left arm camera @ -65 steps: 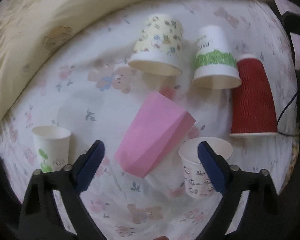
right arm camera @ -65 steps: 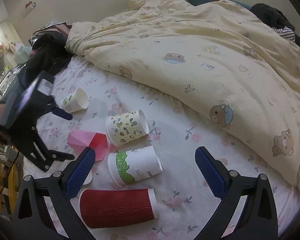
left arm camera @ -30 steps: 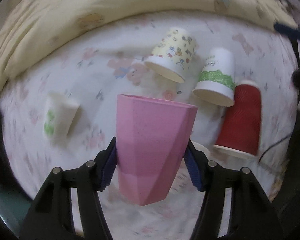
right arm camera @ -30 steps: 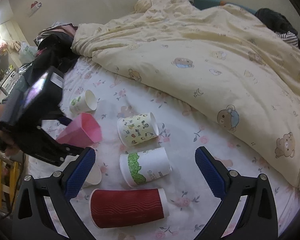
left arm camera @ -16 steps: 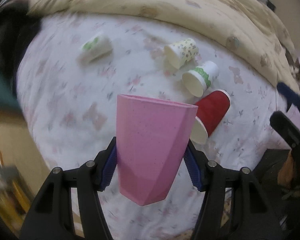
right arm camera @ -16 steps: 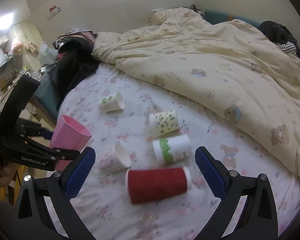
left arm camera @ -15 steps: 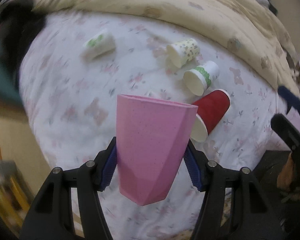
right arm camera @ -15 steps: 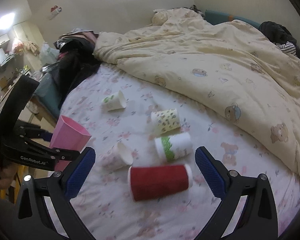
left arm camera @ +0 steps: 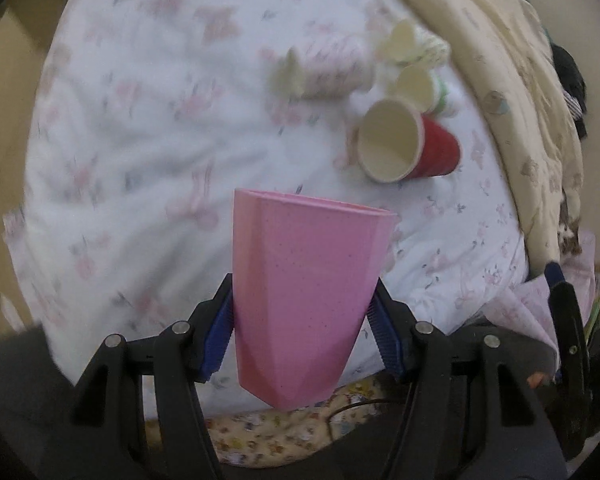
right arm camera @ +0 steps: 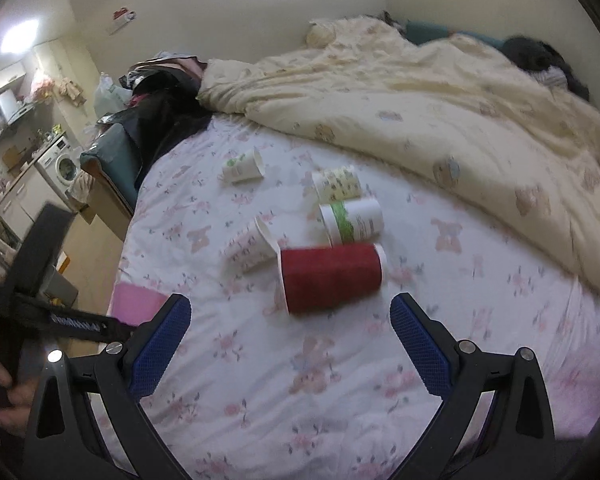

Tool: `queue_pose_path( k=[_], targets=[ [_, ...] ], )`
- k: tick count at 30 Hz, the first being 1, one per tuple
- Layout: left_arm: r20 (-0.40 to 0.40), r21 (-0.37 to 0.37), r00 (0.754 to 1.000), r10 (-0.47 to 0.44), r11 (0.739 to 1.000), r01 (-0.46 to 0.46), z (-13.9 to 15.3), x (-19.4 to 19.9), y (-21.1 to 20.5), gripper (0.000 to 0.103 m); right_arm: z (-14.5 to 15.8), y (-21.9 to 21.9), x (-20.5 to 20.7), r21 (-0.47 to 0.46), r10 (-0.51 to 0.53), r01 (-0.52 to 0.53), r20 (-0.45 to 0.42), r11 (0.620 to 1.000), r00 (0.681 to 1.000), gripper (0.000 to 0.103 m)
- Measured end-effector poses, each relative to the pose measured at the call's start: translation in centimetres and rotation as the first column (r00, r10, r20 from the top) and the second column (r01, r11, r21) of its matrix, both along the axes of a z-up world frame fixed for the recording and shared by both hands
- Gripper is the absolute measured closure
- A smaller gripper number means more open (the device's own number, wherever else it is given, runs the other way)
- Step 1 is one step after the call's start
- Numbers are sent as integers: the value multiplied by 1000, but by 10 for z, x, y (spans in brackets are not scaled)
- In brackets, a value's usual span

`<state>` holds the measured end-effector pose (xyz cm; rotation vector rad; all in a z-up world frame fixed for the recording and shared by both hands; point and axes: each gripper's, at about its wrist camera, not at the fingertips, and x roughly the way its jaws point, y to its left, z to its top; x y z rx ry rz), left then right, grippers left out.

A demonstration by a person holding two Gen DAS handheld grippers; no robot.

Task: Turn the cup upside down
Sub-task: 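Lower the pink cup upright onto the bed and open the left gripper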

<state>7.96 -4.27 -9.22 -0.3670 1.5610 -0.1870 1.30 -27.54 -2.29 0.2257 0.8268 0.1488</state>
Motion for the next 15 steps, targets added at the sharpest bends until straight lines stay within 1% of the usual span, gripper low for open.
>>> queue_pose_path(
  k=[2, 6, 8, 11, 13, 15],
  targets=[
    [-50, -7, 999, 22, 1000, -22, -17, -7, -8, 45, -7, -4, -2, 6, -17, 17, -14, 1000, 1000, 1],
    [-101, 5, 993, 55, 998, -55, -42, -14, -20, 45, -26, -17, -4, 9, -45, 45, -42, 999, 998, 1],
    [-130, 11, 986, 102, 995, -102, -56, -14, -23, 45, -33, -26, -2, 29, -63, 65, -64, 997, 996, 1],
    [-120, 42, 987, 110, 993, -106, -64, -11, -30, 45, -38, -37, 0, 44, -95, 98, -76, 994, 993, 1],
    [-130, 47, 987, 94, 995, -88, -69, -9, -38, 45, -40, -42, 1, 64, -108, 114, -83, 991, 991, 1],
    [-126, 55, 987, 96, 994, -90, -73, -7, -40, 45, -41, -44, 2, 66, -116, 122, -83, 990, 990, 1]
  ],
)
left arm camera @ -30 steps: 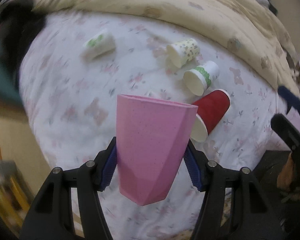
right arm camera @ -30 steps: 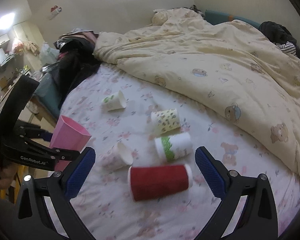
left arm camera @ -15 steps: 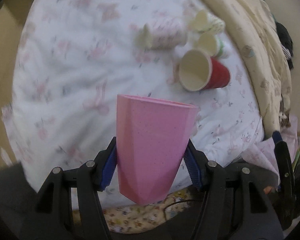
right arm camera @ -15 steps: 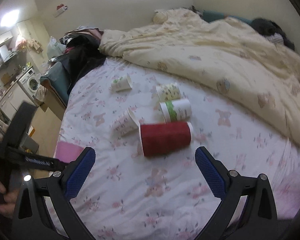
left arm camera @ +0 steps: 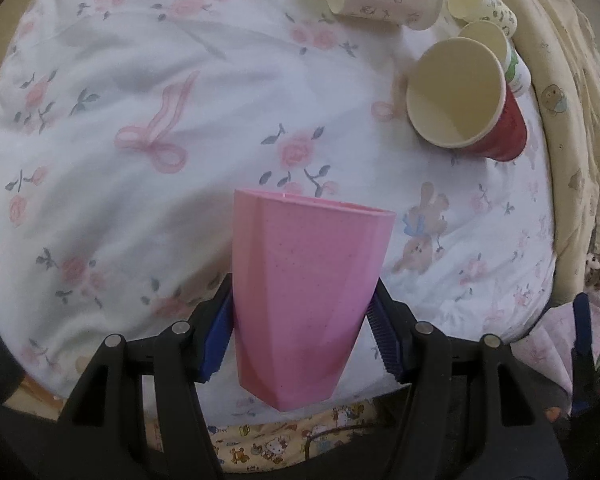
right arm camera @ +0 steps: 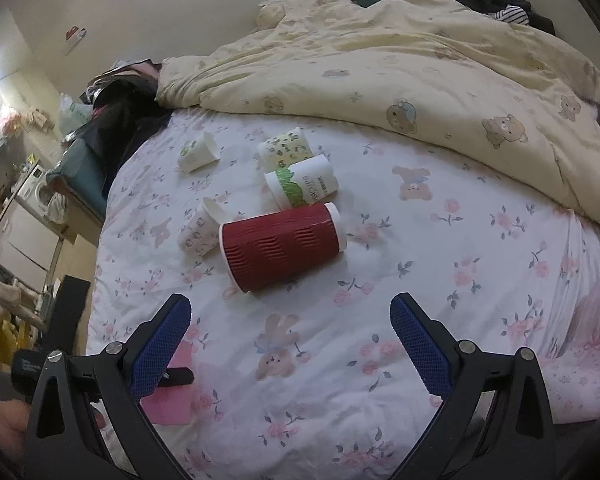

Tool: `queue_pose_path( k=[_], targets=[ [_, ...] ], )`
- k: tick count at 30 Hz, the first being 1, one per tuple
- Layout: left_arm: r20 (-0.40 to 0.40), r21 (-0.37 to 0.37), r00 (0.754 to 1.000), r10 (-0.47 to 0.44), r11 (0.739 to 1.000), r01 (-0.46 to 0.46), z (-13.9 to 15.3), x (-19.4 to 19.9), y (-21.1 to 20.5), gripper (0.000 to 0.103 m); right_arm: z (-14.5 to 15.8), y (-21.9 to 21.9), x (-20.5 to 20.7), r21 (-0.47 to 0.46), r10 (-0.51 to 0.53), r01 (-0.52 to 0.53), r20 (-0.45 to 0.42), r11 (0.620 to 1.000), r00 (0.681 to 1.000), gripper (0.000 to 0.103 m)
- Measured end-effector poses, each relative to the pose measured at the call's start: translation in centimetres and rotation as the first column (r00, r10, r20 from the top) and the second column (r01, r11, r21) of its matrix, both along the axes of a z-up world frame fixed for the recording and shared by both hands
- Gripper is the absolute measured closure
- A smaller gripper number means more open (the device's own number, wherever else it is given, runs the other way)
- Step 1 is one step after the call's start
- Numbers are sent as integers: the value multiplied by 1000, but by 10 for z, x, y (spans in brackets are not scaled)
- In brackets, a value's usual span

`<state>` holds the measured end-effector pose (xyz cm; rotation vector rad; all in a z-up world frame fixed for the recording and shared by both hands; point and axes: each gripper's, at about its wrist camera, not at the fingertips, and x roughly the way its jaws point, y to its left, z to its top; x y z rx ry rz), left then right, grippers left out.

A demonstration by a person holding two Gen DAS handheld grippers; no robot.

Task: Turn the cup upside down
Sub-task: 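Lower the pink cup upright onto the bed and open the left gripper, then move the right gripper to the standing pink cup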

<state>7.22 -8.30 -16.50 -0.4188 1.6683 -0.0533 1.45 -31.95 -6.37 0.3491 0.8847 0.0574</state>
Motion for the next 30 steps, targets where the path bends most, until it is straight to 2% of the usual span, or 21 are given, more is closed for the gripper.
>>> queue_pose_path(
  k=[6, 9, 14, 15, 17, 19, 25, 30],
  targets=[
    [-11, -11, 1000, 18, 1000, -18, -12, 6, -1, 44, -3, -1, 4, 11, -6, 6, -7, 1000, 1000, 1],
    [22, 24, 1000, -8, 1000, 7, -10, 7, -2, 44, -1, 1, 4, 2, 0, 0, 0, 1000, 1000, 1],
    [28, 50, 999, -36, 998, 34, -14, 7, -7, 43, 2, 4, 3, -13, 5, -4, 17, 1000, 1000, 1],
    [28, 57, 999, -45, 997, 43, -14, 8, -8, 42, 2, 5, 3, -15, 5, -5, 18, 1000, 1000, 1],
    [40, 82, 998, -49, 996, 46, -12, 8, -9, 17, 3, 6, 3, -17, 6, -6, 24, 1000, 1000, 1],
    [71, 105, 996, -47, 994, 39, -8, 8, -10, 8, 4, 7, 2, -20, 9, -9, 28, 1000, 1000, 1],
    [93, 92, 994, -56, 995, 48, 7, 6, -7, 7, 5, 9, 1, -26, 20, -19, 35, 999, 999, 1],
    [181, 95, 977, -112, 991, 96, 49, -2, -3, 7, 7, 13, 1, -24, 31, -30, 43, 999, 999, 1]
  ],
)
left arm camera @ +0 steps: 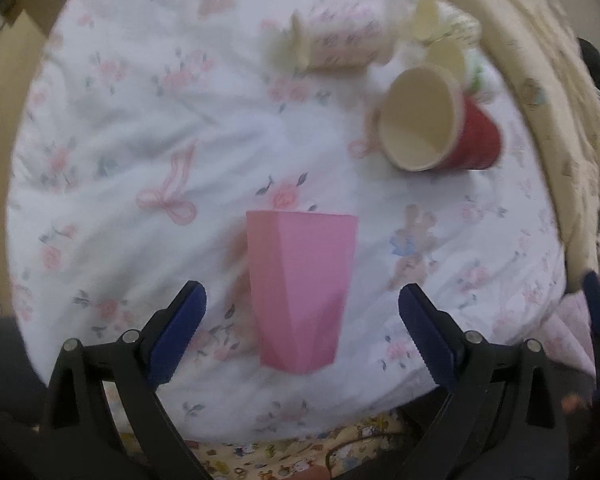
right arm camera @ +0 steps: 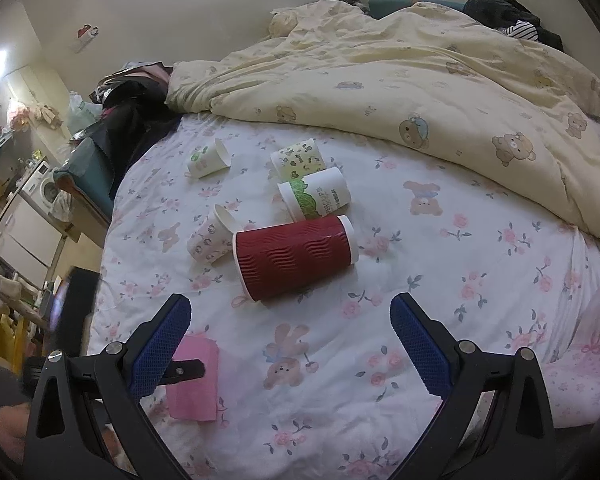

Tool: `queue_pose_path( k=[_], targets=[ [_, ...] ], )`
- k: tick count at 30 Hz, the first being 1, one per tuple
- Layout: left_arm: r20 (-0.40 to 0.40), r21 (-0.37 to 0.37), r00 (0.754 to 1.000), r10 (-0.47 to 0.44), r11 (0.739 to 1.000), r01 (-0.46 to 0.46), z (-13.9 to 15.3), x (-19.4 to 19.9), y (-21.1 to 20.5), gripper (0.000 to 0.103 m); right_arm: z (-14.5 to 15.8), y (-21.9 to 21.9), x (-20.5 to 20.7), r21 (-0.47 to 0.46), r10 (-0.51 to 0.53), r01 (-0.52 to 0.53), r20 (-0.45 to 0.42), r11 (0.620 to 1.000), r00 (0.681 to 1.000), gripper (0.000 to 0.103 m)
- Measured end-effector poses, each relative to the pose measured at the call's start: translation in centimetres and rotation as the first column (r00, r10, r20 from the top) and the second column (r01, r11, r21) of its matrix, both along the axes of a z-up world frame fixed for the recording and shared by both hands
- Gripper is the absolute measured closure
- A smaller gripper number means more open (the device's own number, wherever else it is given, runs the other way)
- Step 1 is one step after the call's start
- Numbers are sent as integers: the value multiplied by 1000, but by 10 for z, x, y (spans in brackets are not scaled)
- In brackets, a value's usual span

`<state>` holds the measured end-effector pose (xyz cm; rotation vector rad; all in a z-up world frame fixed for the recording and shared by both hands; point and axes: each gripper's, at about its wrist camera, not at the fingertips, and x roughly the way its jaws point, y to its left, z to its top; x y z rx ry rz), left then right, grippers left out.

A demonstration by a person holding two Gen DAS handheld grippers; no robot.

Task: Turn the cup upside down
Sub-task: 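Move the right gripper to the standing pink cup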

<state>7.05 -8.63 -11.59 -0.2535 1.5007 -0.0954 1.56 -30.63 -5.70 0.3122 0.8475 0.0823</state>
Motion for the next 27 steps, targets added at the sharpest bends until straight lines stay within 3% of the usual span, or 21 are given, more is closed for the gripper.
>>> queue_pose_path(
  k=[5, 8, 16, 23, 27],
  targets=[
    [161, 51, 987, -22, 999, 14, 56, -8, 19, 7, 2, 4, 0, -4, 4, -4, 7, 1000, 1000, 1],
    [242, 75, 970, -18, 997, 0, 74, -17, 42, 7, 3, 5, 0, 0, 4, -4, 10, 1000, 1000, 1],
    [321, 149, 947, -4, 988, -46, 69, -38, 81, 7, 1, 17, -2, -32, 30, -30, -8, 999, 1000, 1],
    [378, 113, 925, 43, 989, -92, 63, -53, 100, 7, -19, 46, -13, 8, 109, -109, -85, 994, 990, 1],
    [411, 132, 911, 37, 986, -99, 68, -54, 102, 7, -32, 70, -19, 5, 149, -149, -120, 989, 982, 1]
  ],
)
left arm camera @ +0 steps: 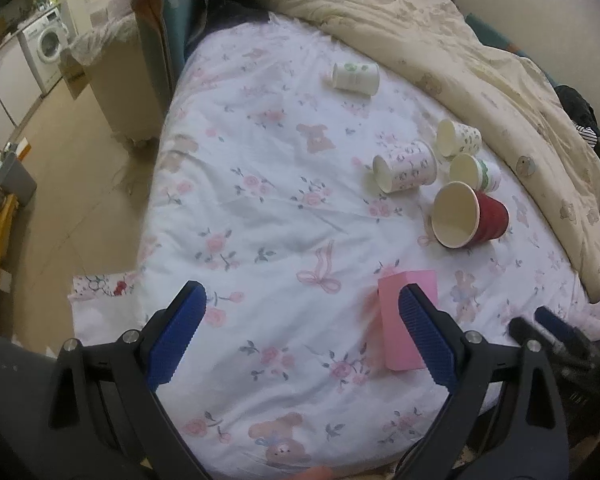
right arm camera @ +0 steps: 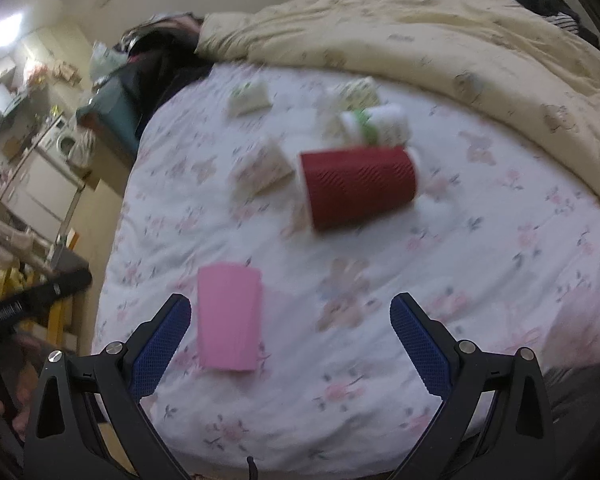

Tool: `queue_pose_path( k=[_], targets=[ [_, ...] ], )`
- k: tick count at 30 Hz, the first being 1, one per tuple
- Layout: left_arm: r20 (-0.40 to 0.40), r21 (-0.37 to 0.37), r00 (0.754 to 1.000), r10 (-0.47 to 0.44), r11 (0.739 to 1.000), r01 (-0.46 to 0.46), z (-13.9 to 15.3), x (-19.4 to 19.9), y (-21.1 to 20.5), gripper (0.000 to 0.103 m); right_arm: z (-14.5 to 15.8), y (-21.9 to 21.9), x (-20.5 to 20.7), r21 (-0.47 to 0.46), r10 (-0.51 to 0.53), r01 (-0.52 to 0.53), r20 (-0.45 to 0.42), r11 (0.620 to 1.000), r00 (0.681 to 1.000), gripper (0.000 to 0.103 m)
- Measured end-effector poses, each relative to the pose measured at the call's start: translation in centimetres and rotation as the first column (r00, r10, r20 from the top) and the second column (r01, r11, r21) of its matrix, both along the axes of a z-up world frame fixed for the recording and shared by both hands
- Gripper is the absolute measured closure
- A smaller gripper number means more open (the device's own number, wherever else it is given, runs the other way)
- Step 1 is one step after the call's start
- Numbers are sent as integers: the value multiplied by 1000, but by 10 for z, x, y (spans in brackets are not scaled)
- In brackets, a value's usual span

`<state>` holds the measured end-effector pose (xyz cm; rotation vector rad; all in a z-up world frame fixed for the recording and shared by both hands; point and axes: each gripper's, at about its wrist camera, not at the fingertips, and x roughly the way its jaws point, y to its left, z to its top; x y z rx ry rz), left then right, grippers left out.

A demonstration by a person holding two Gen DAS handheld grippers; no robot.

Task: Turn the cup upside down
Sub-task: 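Move the right gripper to the standing pink cup, then close the right gripper around the pink cup and lift it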

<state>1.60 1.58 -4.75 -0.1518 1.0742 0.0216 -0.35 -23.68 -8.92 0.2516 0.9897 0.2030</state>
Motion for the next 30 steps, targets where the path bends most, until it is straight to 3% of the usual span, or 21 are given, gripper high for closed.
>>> queue_pose_path(
  k=[5, 13, 23, 30],
  targets=[
    [16, 19, 999, 29, 999, -29, 4, -1, 9, 7, -15, 23, 1, -3, 94, -95, -98, 996, 991, 3],
    [-24, -45, 998, 63, 997, -64, 0, 4, 21, 7, -57, 54, 13, 59, 207, -198, -325, 978, 923, 14],
    [-67, -90, 995, 78, 992, -84, -5, 4, 28, 7, -81, 84, 40, 32, 227, -239, -445, 971, 866, 17],
    [-83, -115, 993, 81, 989, -90, -6, 4, 30, 7, -90, 83, 38, 33, 220, -232, -466, 972, 857, 18]
  ],
)
